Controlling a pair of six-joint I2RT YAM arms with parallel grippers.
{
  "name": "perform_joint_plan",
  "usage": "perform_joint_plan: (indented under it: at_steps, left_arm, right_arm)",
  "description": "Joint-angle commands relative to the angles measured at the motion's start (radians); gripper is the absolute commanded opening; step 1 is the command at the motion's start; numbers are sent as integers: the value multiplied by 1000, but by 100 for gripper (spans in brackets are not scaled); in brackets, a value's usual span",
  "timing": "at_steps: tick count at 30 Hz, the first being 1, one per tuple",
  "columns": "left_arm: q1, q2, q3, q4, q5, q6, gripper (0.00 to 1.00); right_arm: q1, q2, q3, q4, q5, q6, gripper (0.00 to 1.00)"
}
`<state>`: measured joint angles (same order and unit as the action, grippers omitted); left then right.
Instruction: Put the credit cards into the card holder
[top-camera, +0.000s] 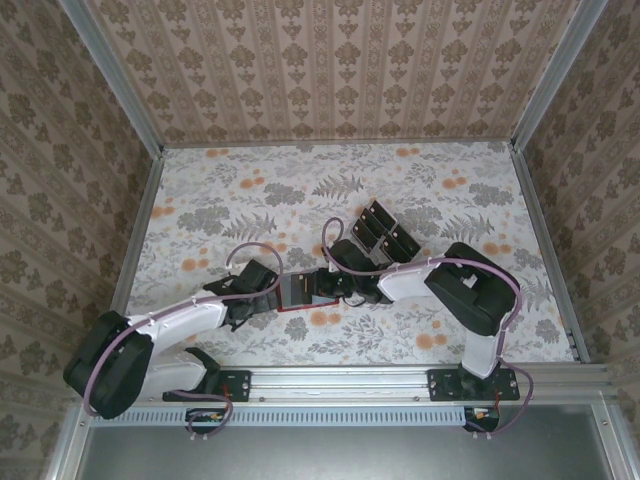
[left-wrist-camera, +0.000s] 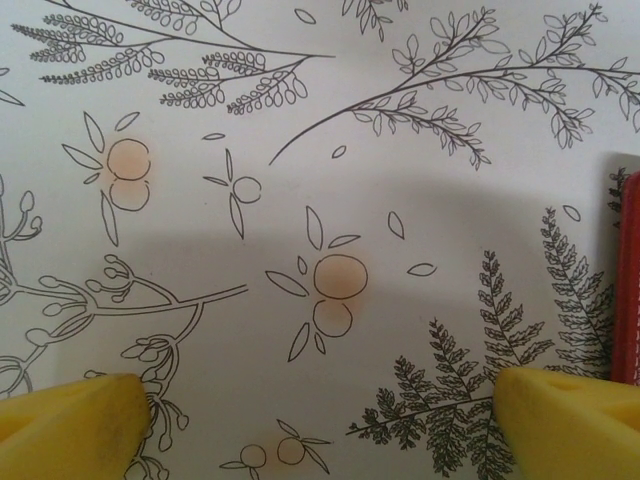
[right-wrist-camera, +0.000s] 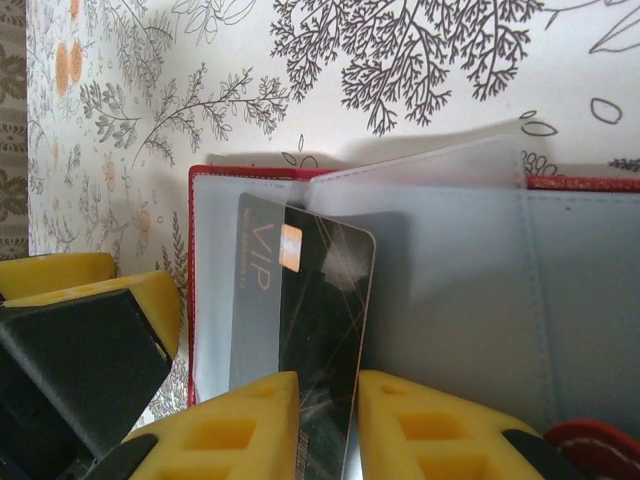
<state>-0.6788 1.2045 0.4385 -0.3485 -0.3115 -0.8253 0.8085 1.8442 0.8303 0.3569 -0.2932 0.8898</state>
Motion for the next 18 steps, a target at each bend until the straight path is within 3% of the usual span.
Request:
perform_joint_plan:
  at_steps: [1, 6, 18]
  left_arm:
    - [8, 42, -22, 61, 50, 14, 100]
    - [8, 51, -23, 76, 55, 15, 100]
    - [7, 71, -32, 104, 66, 11, 100]
  right_arm:
    - [-2, 31, 25, -34, -5, -8, 18]
    - [1, 42, 45, -35, -14, -6, 11]
    - [31, 77, 91, -46, -30, -1, 8]
